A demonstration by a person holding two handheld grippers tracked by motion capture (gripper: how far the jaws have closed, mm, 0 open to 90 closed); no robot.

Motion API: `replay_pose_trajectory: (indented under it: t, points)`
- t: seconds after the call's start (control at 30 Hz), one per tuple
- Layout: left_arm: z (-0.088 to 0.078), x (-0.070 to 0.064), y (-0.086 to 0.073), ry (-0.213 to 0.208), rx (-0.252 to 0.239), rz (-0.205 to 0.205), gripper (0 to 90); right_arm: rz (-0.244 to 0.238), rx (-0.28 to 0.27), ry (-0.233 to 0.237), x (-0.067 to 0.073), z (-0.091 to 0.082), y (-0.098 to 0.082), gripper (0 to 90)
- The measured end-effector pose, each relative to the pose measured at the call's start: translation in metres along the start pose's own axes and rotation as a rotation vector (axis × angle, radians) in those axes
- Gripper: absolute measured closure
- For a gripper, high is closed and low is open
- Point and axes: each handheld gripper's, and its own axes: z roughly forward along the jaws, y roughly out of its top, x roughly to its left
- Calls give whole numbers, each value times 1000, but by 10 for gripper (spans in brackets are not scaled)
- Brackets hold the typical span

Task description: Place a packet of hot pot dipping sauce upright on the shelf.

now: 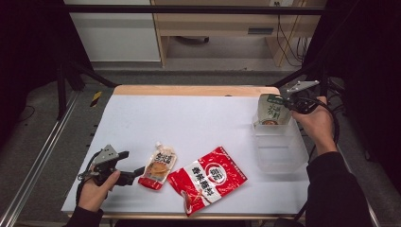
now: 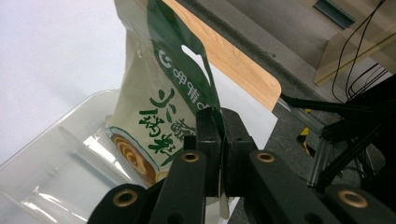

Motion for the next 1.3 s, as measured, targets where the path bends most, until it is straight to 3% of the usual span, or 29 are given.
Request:
replay_pose_trajectory:
  t: [0.07, 0.1, 0.13, 0.17, 0.2, 0.23, 0.37, 0.6, 0.67, 0.7, 0.73, 0.77, 0.8, 0.83, 0.87, 0.9, 0.93, 0.97, 1.0, 1.03, 1.07, 1.1, 1.2, 1.23, 1.3]
  points:
    - [-1, 1, 0, 2, -4, -8, 70, 16, 3, -7, -1, 1, 0, 817]
    - [-1, 1, 0, 3, -4, -9, 70, 35, -2, -22, 0, 2, 0, 724]
    - [-2, 2, 0, 4, -5, -9, 70, 35, -2, -22, 0, 2, 0, 724]
    - [-2, 2, 0, 5, -5, -10, 70, 52, -13, -39, 1, -1, 1, 609]
    - [-2, 2, 0, 6, -6, -11, 70, 52, -13, -39, 1, -1, 1, 609]
    - [-2, 3, 0, 7, -5, -10, 70, 63, -32, -63, 4, -6, 2, 492]
    - [-2, 3, 0, 11, -1, -4, 70, 37, -55, -87, 12, -17, 4, 386]
    - [-1, 2, 0, 16, 4, 10, 70, -22, -107, -93, 39, -47, 11, 289]
    - [-1, 2, 0, 17, 8, 15, 70, -22, -123, -87, 49, -55, 14, 263]
    - [0, 1, 0, 17, 8, 13, 70, -30, -154, -86, 61, -63, 17, 251]
    - [0, 1, 0, 17, 8, 13, 70, -30, -154, -86, 61, -63, 17, 251]
    - [-1, 1, 0, 18, 9, 14, 70, -40, -181, -84, 75, -71, 20, 234]
    - [-1, 1, 0, 20, 10, 16, 70, -40, -181, -84, 75, -71, 20, 234]
    - [-1, 1, 0, 20, 11, 17, 70, -44, -206, -70, 89, -76, 23, 216]
    - [-1, 1, 0, 21, 10, 16, 70, -44, -206, -70, 89, -76, 23, 216]
    - [-1, 1, 0, 21, 8, 11, 70, -44, -228, -52, 105, -79, 27, 197]
    - [-1, 1, 0, 22, 7, 11, 70, -44, -228, -52, 105, -79, 27, 197]
    - [-2, 1, 0, 24, 7, 11, 69, -42, -238, -27, 121, -81, 30, 185]
    - [-2, 1, 0, 25, 7, 12, 69, -42, -238, -27, 121, -81, 30, 185]
    - [-2, 1, 0, 25, 8, 10, 69, -49, -254, 1, 136, -80, 34, 178]
    - [-2, 1, 0, 25, 8, 10, 69, -49, -254, 1, 136, -80, 34, 178]
    - [-2, 1, 0, 25, 8, 10, 69, -57, -269, 34, 151, -79, 37, 169]
    - [-2, 1, 0, 25, 9, 12, 69, -67, -271, 55, 163, -77, 40, 165]
    - [-2, 1, 0, 26, 10, 14, 69, -80, -277, 84, 178, -73, 44, 157]
    - [-2, 1, 0, 27, 10, 15, 69, -78, -278, 97, 184, -72, 46, 157]
